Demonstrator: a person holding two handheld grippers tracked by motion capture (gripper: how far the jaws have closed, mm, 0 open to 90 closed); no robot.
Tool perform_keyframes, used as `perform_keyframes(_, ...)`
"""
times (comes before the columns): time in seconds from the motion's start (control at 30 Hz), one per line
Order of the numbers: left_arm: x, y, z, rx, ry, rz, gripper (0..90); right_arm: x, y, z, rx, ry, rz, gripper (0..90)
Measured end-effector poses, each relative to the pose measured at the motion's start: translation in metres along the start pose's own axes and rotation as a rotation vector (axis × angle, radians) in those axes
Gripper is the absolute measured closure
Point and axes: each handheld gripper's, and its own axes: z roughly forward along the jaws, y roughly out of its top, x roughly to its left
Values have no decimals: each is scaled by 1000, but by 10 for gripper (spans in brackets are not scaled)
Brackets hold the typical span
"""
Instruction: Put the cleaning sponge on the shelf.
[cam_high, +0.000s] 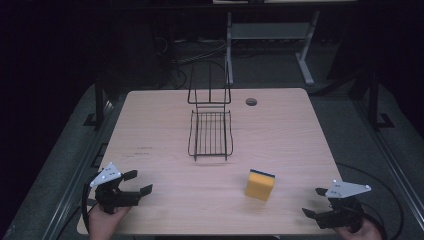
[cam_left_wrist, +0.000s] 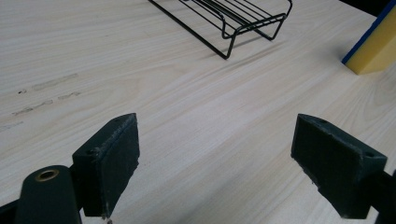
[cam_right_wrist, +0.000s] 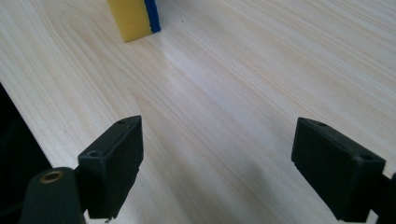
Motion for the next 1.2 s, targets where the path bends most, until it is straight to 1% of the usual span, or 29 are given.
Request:
perform_keyframes(0.13,0,-1,-2,-1,6,-6,147,0,4,3,0,13,-23,162)
perform_keyframes(0.23,1,-2,-4,-6,12,-10,146,2,7,6,9,31,-24,162)
perform_keyframes(0.33,1,-3,-5,-4,13,-9,146,4,10,8,14,40,-37,162)
perform_keyframes(0.37,1,-3,-6,-5,13,-11,146,5,11,8,17,40,-47,162)
perform_keyframes(0.43,1,-3,-6,-6,14,-13,146,6,12,7,20,42,-50,162)
perform_keyframes(0.57,0,-3,-7,-7,13,-11,147,10,17,6,8,50,-67,162)
perform_keyframes(1.2,0,-3,-7,-9,14,-10,147,19,30,12,10,100,-107,162)
